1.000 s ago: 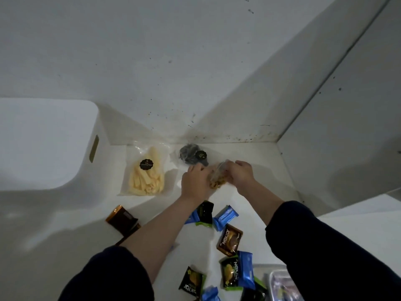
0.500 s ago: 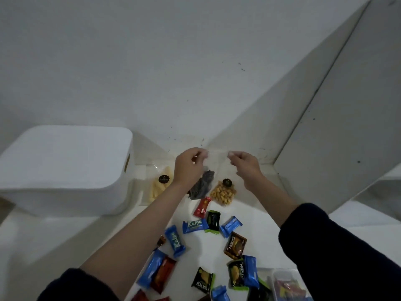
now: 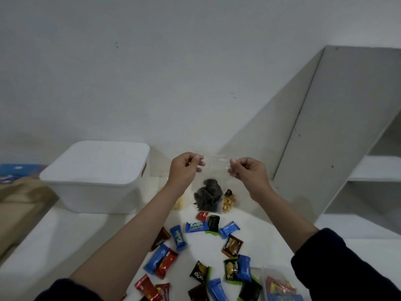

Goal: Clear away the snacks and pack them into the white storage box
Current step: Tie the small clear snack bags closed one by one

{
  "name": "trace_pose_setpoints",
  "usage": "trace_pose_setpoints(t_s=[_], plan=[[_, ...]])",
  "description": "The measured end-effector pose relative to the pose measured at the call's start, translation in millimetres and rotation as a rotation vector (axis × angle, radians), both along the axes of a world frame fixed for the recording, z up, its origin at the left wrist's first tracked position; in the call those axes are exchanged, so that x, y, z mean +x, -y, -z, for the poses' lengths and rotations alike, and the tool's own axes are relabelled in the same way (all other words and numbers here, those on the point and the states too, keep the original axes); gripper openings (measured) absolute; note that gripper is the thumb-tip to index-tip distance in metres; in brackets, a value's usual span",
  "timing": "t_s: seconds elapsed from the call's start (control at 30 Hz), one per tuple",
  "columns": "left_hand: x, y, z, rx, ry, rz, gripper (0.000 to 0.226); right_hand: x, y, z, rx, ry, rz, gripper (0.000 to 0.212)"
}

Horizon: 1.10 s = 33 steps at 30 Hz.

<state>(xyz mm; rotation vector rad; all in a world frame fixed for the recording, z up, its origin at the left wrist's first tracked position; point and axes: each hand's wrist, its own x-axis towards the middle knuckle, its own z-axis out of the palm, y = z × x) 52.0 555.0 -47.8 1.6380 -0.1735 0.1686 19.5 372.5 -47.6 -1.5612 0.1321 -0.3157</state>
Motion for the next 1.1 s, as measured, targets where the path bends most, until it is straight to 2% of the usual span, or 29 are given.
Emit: trace_pose_setpoints(t_s=[0.17, 0.5, 0.7, 0.9, 1.1], plan=[[-17, 7, -2, -0.002, 0.009, -0.046, 0.019, -17, 5, -5, 0.004, 0.077, -0.062, 0.016], [-25, 27, -22, 0.006, 0.084, -0.039, 0.021, -20, 14, -13, 0.052, 0.055, -0.054, 0.017], [-31, 38, -32, -0.06, -0.02, -0.018, 0.02, -22, 18, -13, 0.1, 0.056, -0.126, 0.008], [-36, 46, -38, -0.111, -0.091, 0.038, 0.021, -21, 24, -19, 0.07, 0.092, -0.099, 0.016], [-41, 56, -38, 0.002, -0.031, 0.137, 0.01, -23, 29, -17, 0.102, 0.14, -0.1, 0.018]])
